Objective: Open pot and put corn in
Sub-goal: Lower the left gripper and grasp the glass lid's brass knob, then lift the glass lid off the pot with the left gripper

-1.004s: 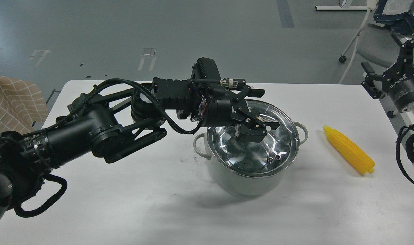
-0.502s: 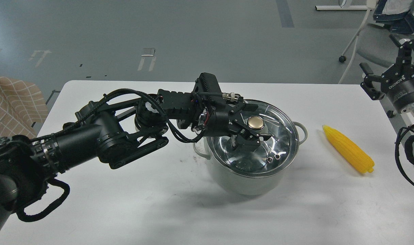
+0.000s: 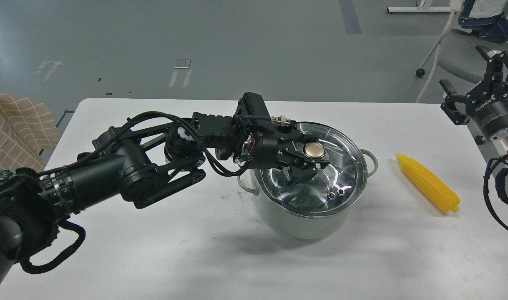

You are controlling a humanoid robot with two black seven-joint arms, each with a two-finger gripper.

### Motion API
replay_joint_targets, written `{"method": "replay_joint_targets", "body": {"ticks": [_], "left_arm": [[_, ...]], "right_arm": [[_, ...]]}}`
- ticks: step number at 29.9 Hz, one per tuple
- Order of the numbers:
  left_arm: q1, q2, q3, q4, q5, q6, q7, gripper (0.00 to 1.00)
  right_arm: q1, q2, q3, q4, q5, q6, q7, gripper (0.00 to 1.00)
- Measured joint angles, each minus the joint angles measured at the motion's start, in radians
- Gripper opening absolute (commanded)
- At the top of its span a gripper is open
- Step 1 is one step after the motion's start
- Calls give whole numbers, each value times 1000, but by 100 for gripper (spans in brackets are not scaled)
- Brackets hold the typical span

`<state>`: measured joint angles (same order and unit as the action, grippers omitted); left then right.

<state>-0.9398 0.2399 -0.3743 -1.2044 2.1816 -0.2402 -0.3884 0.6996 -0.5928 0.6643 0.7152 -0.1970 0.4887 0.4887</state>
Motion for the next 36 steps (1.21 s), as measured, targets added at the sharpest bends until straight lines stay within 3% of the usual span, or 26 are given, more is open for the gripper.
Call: {"method": "replay_joint_targets", "body": {"ticks": [3,16,20,24,30,33,36], "left_arm": [[-1,-1,0,1,0,0,0,11],[-131,35,-11,-86,0,-16,-8,11],[-184,166,-13,-146,0,-19,-22,11],[-199,352,-17,-208,-7,-20,-70,11],[-130,632,-7,-297,-147,0,-91,12],[-45,703,-6,-300,-176,89,-90,12],[65,724,-8,-282,-180,231,-85,12]], "right_arm": [[-2,1,0,0,-1,0,0,100],[-12,4,15,1,-1,0,0,100],[-14,2,21,3,-1,0,0,100],[-14,-1,22,3,-1,0,0,100],[-14,-1,22,3,-1,0,0,100],[-14,1,22,3,-1,0,0,100],[-14,2,22,3,-1,0,0,100]]}}
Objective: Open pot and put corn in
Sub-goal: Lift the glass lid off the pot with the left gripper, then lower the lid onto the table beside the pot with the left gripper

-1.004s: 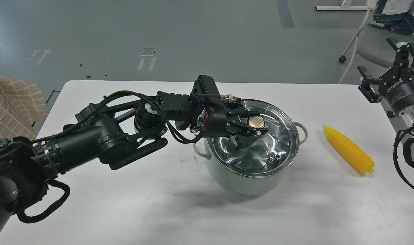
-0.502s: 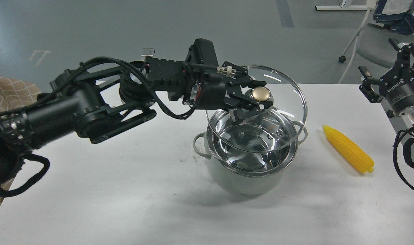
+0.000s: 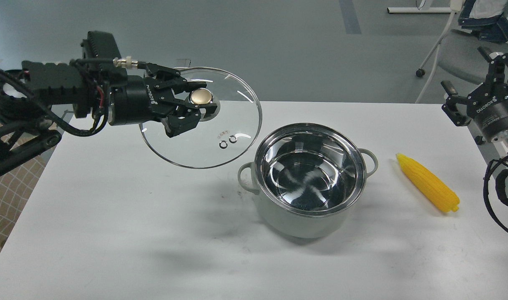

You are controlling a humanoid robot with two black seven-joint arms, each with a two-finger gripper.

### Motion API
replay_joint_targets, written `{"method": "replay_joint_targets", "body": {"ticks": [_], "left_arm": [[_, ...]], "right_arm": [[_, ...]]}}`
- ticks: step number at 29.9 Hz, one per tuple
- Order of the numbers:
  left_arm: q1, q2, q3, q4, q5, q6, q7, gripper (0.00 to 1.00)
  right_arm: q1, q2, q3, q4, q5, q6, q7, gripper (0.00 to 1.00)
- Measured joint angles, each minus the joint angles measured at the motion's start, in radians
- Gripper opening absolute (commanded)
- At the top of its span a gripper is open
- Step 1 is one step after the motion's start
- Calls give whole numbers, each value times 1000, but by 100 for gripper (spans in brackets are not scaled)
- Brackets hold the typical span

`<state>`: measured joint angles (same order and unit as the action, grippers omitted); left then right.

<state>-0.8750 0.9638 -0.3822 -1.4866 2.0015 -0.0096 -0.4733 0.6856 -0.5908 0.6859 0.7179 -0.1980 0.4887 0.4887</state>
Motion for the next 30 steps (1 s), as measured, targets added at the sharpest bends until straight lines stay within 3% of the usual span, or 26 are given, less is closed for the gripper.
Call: {"method": "replay_joint_targets", "body": {"ticks": [4,11,20,30], "left_arm": [[120,5,-16,51,6,102,5,12],[229,-32,-13,230,16,299,3,12],[335,-75,-9,325,63,321,-4,14],[359,-157,-8,447,69,380,-9,18]], "right_arm": [[-7,0,0,0,-1,0,0,100],[-12,4,0,0,-1,0,0,100],[-14,7,1,0,-1,0,0,100],[-24,6,6,1,-1,0,0,100]]}}
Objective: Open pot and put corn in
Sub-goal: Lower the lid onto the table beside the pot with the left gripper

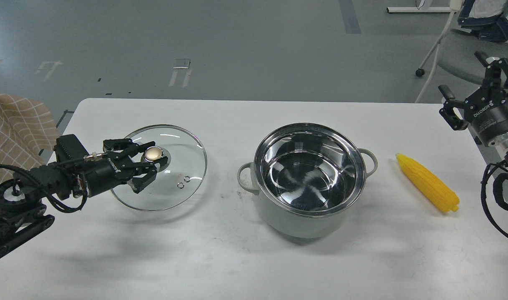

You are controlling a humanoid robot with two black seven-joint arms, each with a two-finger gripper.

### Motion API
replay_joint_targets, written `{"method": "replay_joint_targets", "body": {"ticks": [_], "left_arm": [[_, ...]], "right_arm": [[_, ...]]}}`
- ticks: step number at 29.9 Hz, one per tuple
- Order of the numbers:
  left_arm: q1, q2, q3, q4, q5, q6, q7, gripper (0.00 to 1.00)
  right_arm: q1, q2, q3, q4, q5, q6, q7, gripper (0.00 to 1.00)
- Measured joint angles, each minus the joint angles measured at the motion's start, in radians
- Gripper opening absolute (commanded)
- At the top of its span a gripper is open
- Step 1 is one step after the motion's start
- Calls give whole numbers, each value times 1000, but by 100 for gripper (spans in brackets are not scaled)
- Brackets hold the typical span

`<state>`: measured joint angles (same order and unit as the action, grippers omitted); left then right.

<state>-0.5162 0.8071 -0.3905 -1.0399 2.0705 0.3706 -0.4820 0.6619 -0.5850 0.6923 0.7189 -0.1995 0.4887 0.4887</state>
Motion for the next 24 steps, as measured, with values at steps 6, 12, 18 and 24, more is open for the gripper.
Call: {"method": "replay_joint_targets", "body": {"ticks": [6,12,18,24], "left_arm": [[24,-2,1,29,1,3,-6,23],[45,-19,1,42,0,3,-7,26],[56,-33,1,44,-5,3,-7,38],[59,-40,-1,45,-13,3,-7,49]], "right_arm": [[-14,0,8,8,-2,0,0,100],[-16,0,9,10,-4,0,0,100],[-19,0,9,12,-5,0,0,100],[-21,1,9,21,-6,0,0,100]]}}
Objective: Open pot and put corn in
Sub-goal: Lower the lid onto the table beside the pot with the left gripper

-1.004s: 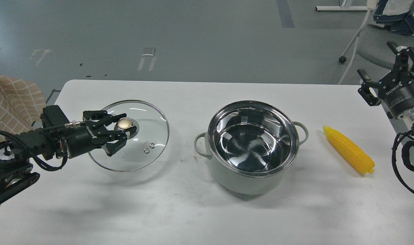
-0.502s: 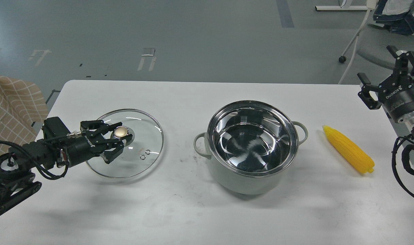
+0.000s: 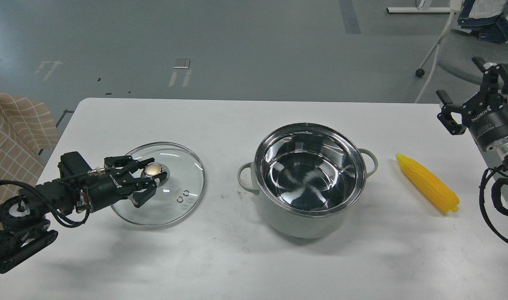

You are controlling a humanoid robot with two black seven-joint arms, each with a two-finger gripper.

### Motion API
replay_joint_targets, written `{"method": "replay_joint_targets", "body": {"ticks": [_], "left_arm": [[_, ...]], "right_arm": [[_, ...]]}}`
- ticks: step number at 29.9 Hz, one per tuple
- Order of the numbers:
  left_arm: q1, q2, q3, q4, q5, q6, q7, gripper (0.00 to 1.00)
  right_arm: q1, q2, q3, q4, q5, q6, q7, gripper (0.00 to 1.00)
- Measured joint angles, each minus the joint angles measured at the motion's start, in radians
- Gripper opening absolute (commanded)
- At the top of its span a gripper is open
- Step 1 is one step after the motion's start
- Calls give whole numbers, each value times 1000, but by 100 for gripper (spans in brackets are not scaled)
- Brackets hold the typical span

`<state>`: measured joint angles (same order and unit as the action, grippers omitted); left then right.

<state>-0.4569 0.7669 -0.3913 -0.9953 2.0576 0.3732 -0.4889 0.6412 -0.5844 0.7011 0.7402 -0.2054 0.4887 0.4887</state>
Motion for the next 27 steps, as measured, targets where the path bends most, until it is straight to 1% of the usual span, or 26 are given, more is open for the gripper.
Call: {"method": "replay_joint_targets", "body": {"ticks": [1,2,4,8,9,10,11,12,14,23,25,27], "left_arm": [[0,-3,0,2,0,0,0,51],[0,-7,0,4,0,0,0,57],[1,-12,0,9,0,0,0,62],[1,-14,1,16,0,0,0,64],[1,-14,2,16,1,0,0,68],[1,-15,2,17,1,0,0,76],[1,-15,2,17,2,0,0,81],[1,-15,2,17,4,0,0,88],[1,-15,2,17,7,0,0,95],[4,-14,1,15,0,0,0,95],[9,-14,1,15,-1,0,0,91],[12,-14,0,15,-1,0,0,78]], "right_arm": [[0,0,0,0,0,0,0,100],[0,0,0,1,0,0,0,100],[-1,0,0,1,-1,0,0,100],[-4,0,0,2,-2,0,0,100],[-4,-1,0,2,-2,0,0,100],[-4,-1,0,2,-2,0,0,100],[-4,-1,0,2,-2,0,0,100],[-5,-1,0,2,-2,0,0,100],[-5,-1,0,2,-2,0,0,100],[-6,-1,0,2,-2,0,0,100],[-6,-1,0,2,-2,0,0,100],[-6,-1,0,2,-2,0,0,100]]}}
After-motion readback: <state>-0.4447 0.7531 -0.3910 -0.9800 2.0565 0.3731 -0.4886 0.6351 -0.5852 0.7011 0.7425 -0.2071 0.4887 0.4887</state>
